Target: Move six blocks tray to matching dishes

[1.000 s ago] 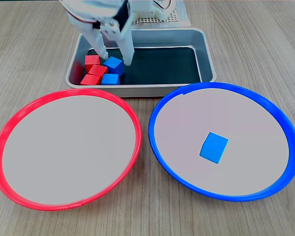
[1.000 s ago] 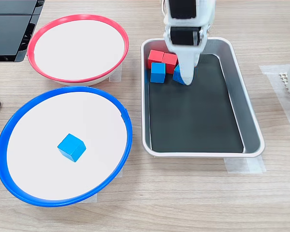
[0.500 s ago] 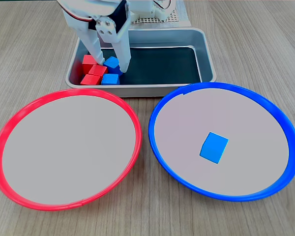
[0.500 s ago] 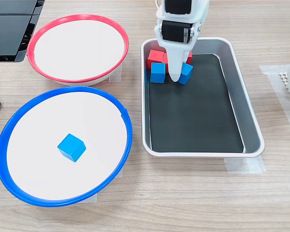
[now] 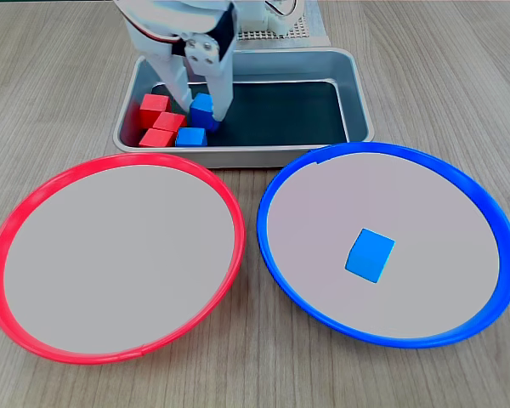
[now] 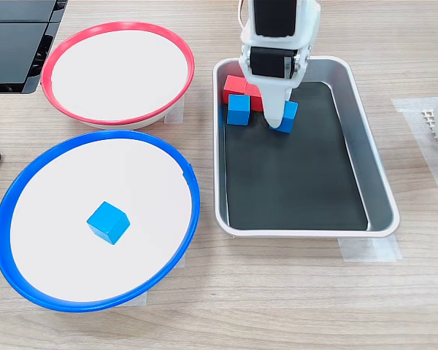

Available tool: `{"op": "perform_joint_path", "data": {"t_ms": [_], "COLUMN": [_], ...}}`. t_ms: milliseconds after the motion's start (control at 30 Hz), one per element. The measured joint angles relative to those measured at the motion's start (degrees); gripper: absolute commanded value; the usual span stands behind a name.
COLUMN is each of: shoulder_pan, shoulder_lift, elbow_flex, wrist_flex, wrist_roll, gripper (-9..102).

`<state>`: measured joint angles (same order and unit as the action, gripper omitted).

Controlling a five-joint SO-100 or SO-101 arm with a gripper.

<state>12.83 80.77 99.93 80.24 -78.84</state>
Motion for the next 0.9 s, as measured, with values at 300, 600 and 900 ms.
{"op": "perform_joint_path", "data": {"t_ms": [300, 600, 900], "shoulder_pan": [-19.7, -21.8, -19.8], "shoulder_lift": [0.2, -5.4, 0.2], "elbow_flex": [-25.5, -24.6, -16.5], "wrist_flex": [-4.1, -19.2, -12.0], "wrist_roll": [47.8, 54.1, 45.4], "gripper": [0, 21, 0]}}
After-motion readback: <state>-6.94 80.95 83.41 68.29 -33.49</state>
